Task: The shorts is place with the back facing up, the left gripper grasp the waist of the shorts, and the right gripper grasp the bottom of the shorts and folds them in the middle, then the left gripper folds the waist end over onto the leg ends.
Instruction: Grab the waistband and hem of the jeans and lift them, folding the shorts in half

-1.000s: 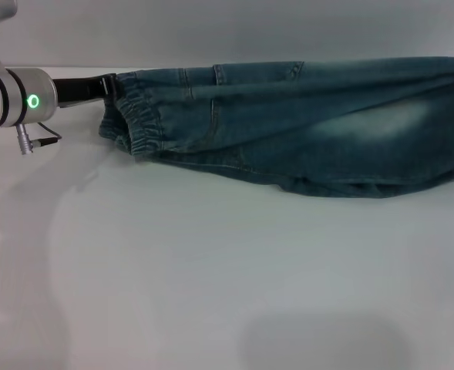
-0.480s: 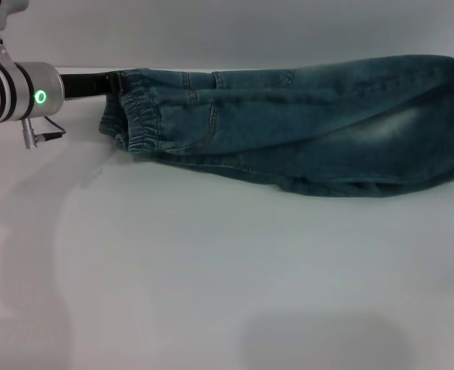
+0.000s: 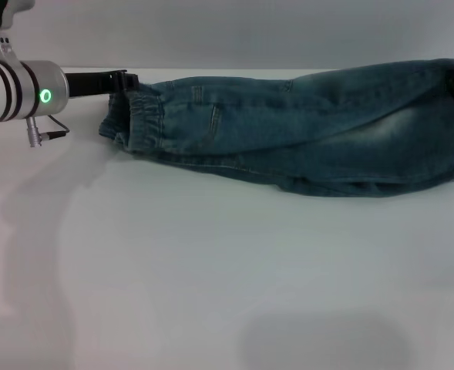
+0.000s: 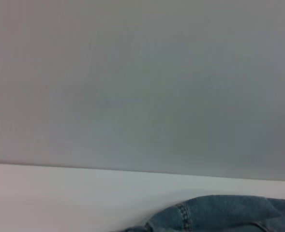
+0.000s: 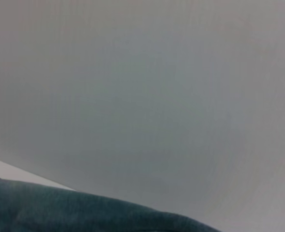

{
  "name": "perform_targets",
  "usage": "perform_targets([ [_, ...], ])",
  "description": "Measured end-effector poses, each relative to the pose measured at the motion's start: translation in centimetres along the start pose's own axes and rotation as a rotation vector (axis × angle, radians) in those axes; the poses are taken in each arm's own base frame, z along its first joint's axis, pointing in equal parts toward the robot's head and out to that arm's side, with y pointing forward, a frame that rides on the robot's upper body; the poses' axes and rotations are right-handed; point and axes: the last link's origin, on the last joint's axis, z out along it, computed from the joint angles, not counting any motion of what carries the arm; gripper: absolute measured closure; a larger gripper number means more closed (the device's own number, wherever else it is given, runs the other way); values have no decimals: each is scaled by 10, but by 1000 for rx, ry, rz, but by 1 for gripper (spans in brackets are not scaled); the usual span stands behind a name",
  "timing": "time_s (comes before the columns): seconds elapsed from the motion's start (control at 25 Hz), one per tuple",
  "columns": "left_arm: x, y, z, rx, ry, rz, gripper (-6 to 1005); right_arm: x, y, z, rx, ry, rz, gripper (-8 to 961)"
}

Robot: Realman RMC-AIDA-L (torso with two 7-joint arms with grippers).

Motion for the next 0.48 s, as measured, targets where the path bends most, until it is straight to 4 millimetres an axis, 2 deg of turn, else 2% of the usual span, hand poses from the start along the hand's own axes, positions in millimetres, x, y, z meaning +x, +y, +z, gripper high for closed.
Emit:
perform_targets([
  [0.32, -1, 2, 0, -12, -11, -6, 536, 0, 0, 0, 2, 2, -1, 571],
  [0.48, 0, 7, 1, -32, -25, -1, 432, 2, 2, 1, -2, 11, -11, 467],
])
